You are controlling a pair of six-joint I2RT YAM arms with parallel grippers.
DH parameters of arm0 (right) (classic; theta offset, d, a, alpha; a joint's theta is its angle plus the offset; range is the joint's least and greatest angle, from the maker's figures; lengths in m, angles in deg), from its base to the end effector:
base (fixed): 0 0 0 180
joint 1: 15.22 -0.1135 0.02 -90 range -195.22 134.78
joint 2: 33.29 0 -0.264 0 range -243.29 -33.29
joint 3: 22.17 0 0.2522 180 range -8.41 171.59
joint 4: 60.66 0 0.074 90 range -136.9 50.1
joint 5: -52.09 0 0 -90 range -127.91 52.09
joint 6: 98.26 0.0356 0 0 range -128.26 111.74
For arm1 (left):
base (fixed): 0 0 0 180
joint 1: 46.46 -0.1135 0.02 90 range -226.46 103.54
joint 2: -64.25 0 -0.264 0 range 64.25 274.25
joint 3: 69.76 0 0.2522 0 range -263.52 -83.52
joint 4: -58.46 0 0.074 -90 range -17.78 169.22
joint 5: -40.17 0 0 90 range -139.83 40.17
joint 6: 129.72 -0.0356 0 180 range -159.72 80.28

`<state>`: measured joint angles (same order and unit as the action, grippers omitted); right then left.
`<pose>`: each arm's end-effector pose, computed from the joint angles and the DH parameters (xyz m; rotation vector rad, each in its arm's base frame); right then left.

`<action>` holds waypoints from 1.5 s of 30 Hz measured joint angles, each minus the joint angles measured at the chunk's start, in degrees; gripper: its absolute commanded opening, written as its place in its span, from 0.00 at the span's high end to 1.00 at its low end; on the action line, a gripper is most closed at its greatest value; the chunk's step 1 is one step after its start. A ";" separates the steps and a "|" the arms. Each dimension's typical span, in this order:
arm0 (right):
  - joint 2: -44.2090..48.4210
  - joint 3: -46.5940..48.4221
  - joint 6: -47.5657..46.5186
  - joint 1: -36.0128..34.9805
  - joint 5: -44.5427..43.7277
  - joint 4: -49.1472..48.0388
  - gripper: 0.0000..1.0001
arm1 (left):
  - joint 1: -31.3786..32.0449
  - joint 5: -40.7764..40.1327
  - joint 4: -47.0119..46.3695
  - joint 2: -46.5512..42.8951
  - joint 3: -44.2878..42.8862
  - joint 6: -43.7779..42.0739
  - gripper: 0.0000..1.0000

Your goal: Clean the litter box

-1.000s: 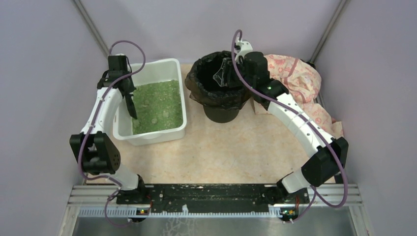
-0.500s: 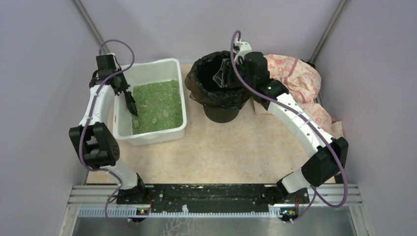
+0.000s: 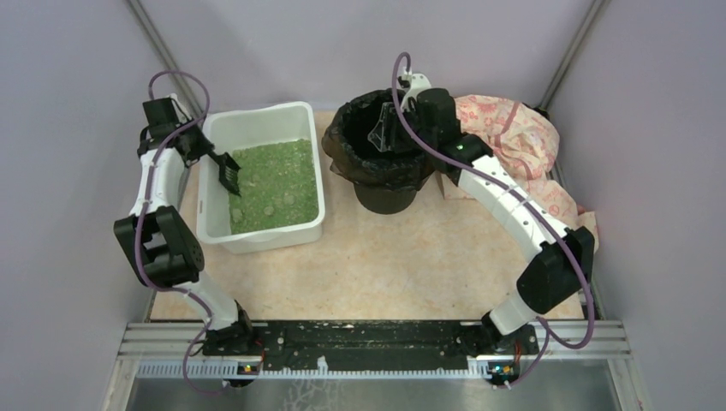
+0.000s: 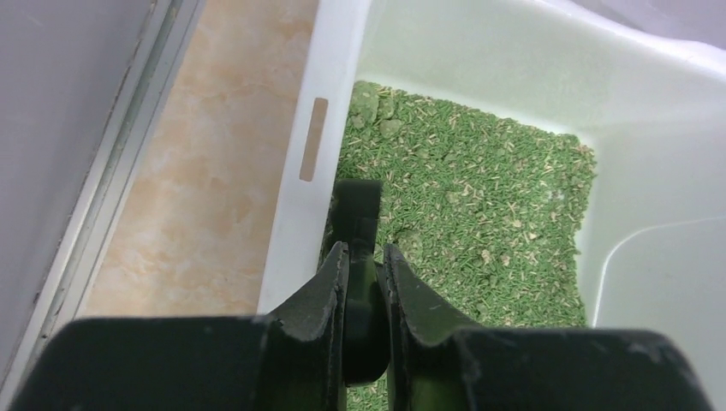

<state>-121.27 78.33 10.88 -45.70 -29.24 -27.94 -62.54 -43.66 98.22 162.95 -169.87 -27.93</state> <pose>0.3070 0.1869 0.3943 -0.3005 1.9648 0.7176 0.3833 0.1065 0.3128 -0.4819 2.1842 -0.0799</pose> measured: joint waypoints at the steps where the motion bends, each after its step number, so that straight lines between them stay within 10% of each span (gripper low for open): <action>1: -0.22 0.00 0.04 0.00 0.02 0.04 0.51 | -0.24 0.68 -0.26 0.00 0.04 0.22 1.00; 34: -4.04 4.44 2.49 0.02 0.90 0.02 0.52 | -3.06 31.82 -21.29 5.16 15.58 17.86 1.00; 45: -4.11 4.44 3.06 0.02 0.87 -0.61 0.52 | -2.56 25.07 -11.61 5.92 6.21 12.37 1.00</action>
<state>-125.38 82.76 13.94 -45.68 -28.37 -28.55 -65.10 -18.59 86.62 168.87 -163.66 -15.55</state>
